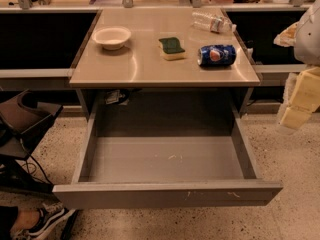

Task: Place pepsi can into top drawer

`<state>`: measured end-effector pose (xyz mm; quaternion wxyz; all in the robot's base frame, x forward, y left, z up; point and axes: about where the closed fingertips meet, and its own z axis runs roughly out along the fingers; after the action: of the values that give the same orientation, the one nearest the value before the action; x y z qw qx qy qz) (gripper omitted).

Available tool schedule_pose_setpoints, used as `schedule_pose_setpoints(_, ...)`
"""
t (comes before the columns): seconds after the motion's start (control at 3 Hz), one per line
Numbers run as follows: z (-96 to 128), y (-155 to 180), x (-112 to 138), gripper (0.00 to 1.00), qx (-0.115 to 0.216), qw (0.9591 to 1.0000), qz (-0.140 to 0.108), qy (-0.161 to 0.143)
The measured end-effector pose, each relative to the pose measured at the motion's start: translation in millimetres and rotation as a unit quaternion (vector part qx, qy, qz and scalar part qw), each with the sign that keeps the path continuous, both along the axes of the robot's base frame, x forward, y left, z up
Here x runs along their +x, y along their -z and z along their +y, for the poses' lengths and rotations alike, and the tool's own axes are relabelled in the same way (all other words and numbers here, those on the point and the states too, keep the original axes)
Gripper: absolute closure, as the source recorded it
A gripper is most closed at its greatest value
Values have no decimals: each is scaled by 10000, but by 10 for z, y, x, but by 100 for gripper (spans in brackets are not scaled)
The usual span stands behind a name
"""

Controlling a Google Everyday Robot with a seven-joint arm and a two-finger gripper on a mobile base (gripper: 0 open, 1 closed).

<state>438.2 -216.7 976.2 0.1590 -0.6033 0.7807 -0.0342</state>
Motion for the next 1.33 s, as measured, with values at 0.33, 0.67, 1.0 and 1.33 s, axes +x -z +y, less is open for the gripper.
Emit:
schedule_pose_setpoints(0.33,-2,-16,10,0,34,10000,-23,-8)
schedule_pose_setpoints(0.67,-101,-164,251,0,373,9990,-227,-74)
schedule_pose_setpoints(1.0,-242,-138,784,0,1019,9943,-256,-198)
schedule_pose_setpoints(1.33,-283,-205,1268,0,1510,9874,-423,-224)
